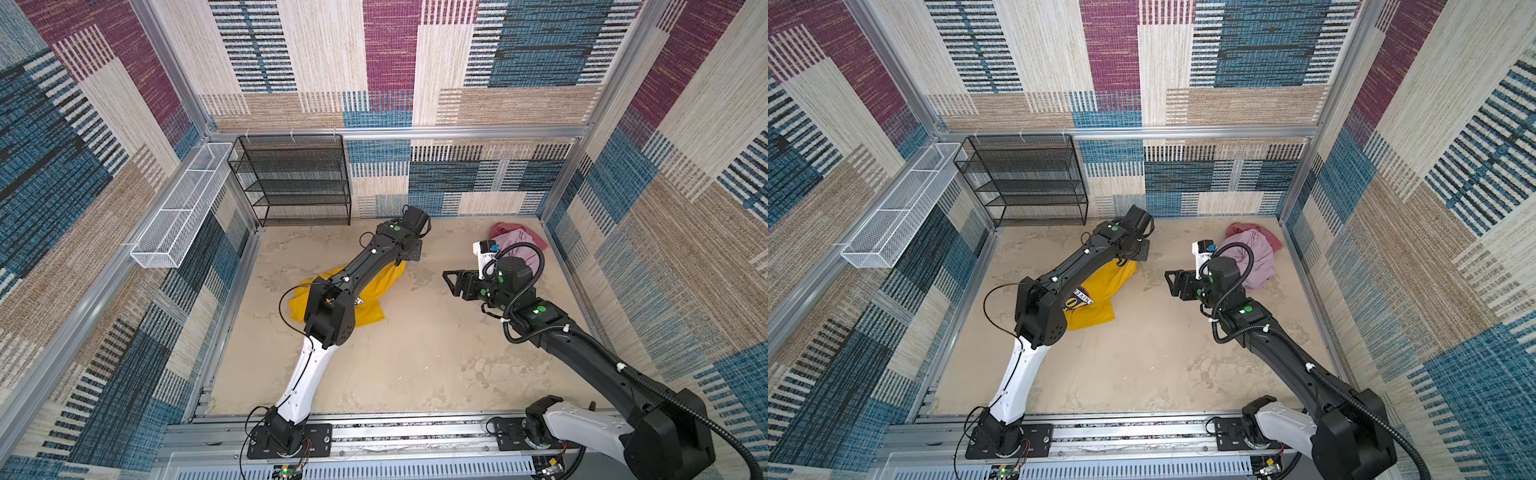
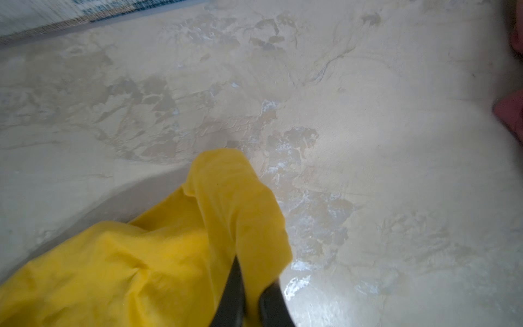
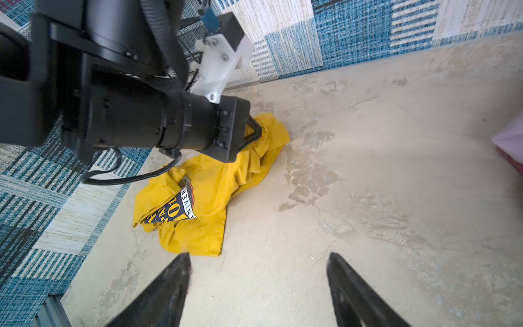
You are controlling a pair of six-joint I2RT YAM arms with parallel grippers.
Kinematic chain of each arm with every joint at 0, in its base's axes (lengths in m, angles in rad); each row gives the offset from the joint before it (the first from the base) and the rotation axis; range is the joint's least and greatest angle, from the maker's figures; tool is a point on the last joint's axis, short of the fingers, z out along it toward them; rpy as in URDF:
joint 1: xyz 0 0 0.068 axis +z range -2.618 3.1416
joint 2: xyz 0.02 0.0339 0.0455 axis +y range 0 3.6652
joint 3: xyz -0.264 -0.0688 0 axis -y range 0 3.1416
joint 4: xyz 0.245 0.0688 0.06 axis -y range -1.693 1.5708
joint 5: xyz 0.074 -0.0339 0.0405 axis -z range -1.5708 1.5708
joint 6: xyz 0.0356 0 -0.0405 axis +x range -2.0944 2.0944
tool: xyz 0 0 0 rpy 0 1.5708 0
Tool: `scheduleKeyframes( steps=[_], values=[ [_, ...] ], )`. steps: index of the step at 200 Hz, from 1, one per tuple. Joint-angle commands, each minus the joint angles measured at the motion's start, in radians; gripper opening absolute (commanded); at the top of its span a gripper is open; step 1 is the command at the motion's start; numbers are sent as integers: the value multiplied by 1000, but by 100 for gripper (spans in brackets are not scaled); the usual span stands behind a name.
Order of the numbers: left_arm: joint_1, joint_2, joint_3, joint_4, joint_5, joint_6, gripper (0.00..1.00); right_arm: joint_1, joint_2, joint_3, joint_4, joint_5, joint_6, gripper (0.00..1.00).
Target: Pick out a specific cloth from the pile
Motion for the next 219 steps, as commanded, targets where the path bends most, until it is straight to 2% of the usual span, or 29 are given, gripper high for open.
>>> scheduleKeyframes(
  steps=[1,49,120,142,172,219],
  values=[
    [2,-109,-97,40,-79,38,0,0,10,20,35,-16,-8,78],
    [24,-405,-418,169,-164,49,0,1,31,45,43,-29,-13,78],
    [93,-744,-743,168,-267,44,0,0,93,103,49,-73,-38,77],
    [138,-842,-849,163,-255,26,0,0,117,124,49,-84,-44,76],
    [217,-936,-966,147,-212,-6,0,1,157,153,51,-125,-56,76],
    [319,-993,-1087,128,-226,-18,0,2,207,196,45,-184,-68,74]
  ],
)
